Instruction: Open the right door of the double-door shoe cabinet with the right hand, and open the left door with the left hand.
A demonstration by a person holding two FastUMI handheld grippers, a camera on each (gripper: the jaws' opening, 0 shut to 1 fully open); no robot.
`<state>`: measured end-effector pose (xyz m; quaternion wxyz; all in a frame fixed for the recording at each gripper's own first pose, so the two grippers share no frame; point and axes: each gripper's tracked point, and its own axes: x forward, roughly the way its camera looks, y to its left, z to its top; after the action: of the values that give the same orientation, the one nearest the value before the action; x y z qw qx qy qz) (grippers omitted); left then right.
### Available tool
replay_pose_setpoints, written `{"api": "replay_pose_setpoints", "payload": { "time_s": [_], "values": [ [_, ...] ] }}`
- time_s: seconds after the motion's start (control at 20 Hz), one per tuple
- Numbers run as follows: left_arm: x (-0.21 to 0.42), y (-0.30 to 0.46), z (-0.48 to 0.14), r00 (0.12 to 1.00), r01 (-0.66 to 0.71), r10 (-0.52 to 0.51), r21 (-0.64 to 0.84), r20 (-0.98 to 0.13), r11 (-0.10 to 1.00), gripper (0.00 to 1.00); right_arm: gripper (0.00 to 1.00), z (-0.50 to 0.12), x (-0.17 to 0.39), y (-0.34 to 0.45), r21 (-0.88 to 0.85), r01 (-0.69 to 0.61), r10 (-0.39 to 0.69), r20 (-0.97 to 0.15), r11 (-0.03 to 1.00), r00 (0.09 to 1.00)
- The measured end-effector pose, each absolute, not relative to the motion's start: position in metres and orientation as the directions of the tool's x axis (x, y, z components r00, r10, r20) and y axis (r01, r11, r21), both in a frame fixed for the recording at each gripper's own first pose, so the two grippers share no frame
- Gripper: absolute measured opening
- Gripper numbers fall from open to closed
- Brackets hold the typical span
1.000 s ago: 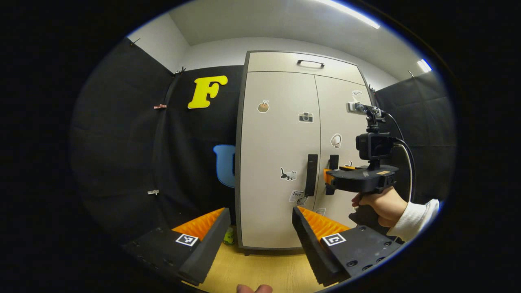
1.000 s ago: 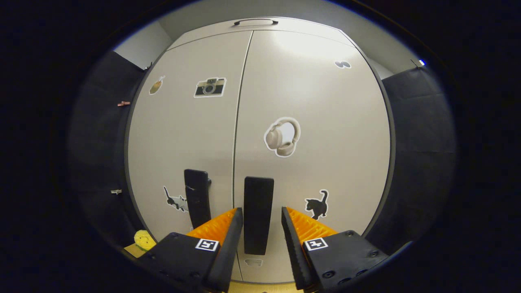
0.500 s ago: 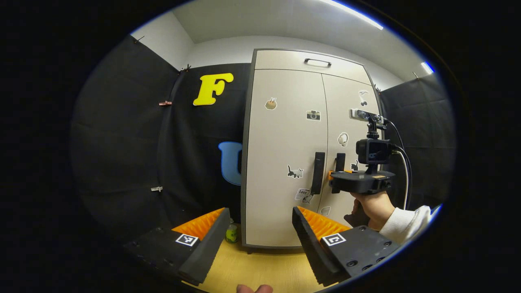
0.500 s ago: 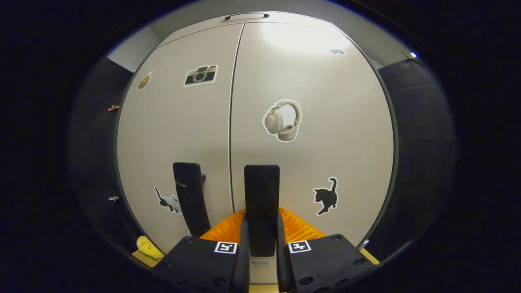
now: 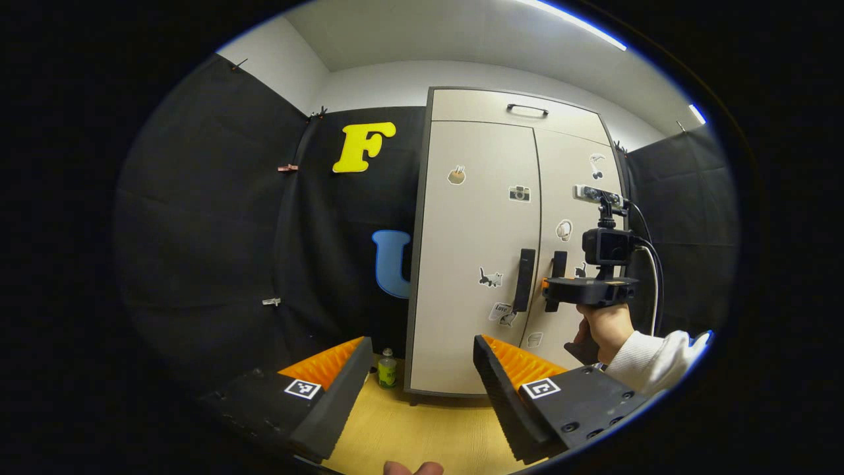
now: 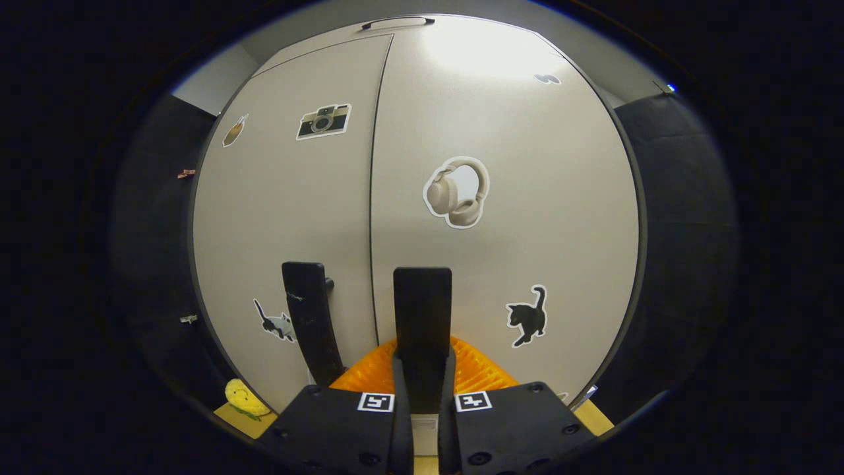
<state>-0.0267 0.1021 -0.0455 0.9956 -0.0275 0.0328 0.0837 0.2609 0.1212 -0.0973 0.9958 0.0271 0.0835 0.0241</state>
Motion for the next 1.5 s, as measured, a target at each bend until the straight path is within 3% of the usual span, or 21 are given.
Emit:
{"api": "replay_pose_setpoints", "payload": {
  "time_s": [0.05, 0.35, 1.5],
  "values": [
    [-0.030, 0.103, -0.045, 0.983, -0.176, 0.173, -0.050, -0.068, 0.983, 0.94, 0.13, -0.094, 0.257, 0.121, 0.063, -0.045, 0.055, -0.159, 0.997, 0.986],
    [-0.041, 0.100, -0.045, 0.978, -0.201, 0.197, -0.052, -0.070, 0.978, 0.95, 0.12, -0.084, 0.233, 0.111, 0.112, -0.083, 0.100, -0.155, 0.990, 0.983],
    [-0.012, 0.002, -0.043, 0.996, -0.061, 0.055, -0.072, -0.076, 0.996, 0.95, 0.12, -0.073, 0.177, 0.053, 0.170, -0.093, 0.123, -0.172, 0.981, 0.977]
  ]
}}
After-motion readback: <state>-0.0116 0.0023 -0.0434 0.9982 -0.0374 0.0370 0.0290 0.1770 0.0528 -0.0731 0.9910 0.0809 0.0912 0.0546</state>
